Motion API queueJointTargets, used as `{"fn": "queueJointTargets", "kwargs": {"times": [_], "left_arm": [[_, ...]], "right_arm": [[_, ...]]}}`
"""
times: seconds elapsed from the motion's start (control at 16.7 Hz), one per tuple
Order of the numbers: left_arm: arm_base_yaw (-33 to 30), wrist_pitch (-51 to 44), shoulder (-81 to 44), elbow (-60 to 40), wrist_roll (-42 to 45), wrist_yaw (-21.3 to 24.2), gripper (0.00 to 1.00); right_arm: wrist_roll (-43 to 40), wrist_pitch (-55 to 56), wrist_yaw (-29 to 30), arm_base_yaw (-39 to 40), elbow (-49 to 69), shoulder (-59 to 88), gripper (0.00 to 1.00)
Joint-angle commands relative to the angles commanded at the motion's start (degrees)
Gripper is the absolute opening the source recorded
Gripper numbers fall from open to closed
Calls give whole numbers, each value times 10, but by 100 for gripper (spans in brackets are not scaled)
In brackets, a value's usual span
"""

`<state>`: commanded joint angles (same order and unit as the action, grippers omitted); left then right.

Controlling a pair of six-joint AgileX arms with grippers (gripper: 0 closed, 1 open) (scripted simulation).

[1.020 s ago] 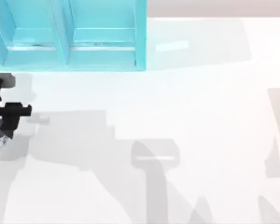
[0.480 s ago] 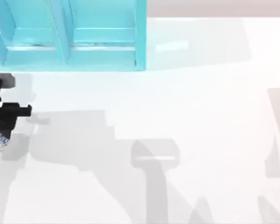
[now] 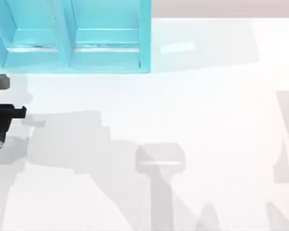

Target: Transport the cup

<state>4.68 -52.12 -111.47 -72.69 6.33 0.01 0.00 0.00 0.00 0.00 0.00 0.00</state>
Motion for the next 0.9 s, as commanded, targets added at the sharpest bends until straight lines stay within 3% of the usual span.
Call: {"fn": "queueJointTargets", "kwargs": {"times": [0.6,0.9], "left_arm": [[265,-195,-117,-321,265,-3,0],[295,-217,-126,-351,295,-3,0]], "right_arm": [[0,0,0,0,0,0,100],[0,0,0,0,0,0,100]]}}
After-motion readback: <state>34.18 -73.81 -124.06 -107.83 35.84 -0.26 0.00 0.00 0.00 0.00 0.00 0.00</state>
